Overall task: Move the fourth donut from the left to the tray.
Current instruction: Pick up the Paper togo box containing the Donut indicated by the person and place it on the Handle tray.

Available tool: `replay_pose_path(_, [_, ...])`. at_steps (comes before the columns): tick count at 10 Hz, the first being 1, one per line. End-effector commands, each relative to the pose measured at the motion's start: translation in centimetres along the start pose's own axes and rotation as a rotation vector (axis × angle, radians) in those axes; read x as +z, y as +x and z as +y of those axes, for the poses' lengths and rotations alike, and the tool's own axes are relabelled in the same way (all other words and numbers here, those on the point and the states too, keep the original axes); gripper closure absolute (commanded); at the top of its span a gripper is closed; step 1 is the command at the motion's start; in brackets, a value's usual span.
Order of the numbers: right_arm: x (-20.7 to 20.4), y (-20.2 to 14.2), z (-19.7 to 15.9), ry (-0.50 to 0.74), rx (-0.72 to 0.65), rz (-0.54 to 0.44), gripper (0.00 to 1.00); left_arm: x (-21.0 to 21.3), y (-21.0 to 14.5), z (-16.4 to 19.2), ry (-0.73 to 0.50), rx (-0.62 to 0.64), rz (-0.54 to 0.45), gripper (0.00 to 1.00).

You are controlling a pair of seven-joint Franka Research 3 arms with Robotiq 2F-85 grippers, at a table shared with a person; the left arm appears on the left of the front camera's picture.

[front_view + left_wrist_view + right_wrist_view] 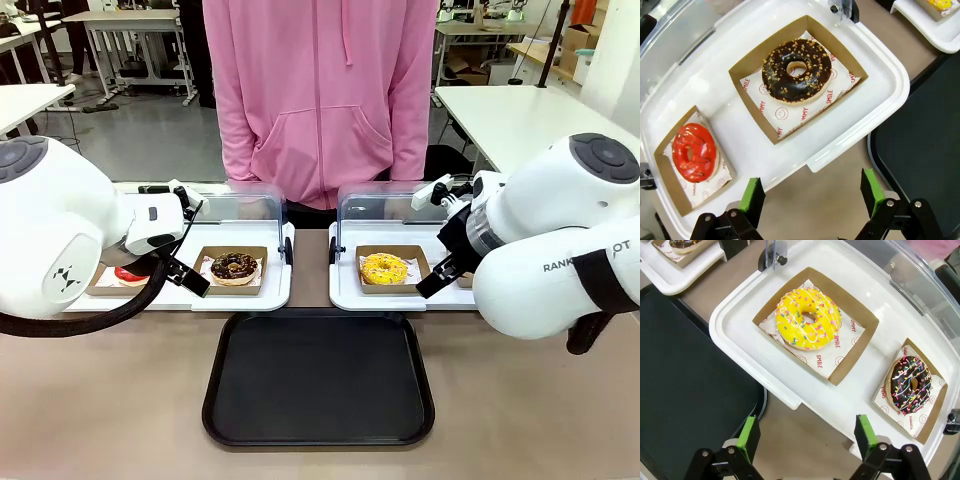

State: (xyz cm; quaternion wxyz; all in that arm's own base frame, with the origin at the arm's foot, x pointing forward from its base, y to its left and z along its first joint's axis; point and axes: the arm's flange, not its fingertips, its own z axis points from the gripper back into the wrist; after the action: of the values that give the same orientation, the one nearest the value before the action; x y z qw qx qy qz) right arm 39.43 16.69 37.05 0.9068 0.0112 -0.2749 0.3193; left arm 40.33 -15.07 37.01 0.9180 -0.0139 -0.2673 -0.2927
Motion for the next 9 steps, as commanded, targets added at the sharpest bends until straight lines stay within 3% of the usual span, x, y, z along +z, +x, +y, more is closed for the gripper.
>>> replay_pose_path(1, [0.0,0.0,0.0,0.0,-0.001,0.0,0.0,0.0,0.0,0.0,0.0,0.0,0.0,0.0])
replay_pose_path(2, [0.0,0.0,0.0,0.0,0.0,0.0,0.0,0.0,0.0,0.0,0.0,0.0,0.0,0.0])
replay_pose_path(3, [2.3,1.7,-2.6,0.095,-0.029,-0.024,0.0,2.5,1.6,2.8,-0.048,0.012,-0.012,0.0])
replay_pose_path(5, [7.7,1.9,-6.8,0.135,-0.062,-0.088,0.0,7.2,3.3,8.3,-0.154,0.037,-0.019,0.0])
replay_pose_path(7, [11.9,-0.4,-12.1,0.212,-0.076,-0.134,0.0,10.4,3.2,13.0,-0.276,-0.028,-0.038,0.0])
replay_pose_path(9, [13.9,-4.1,-16.7,0.302,-0.063,-0.225,0.0,12.4,1.5,17.1,-0.409,-0.118,-0.124,0.0])
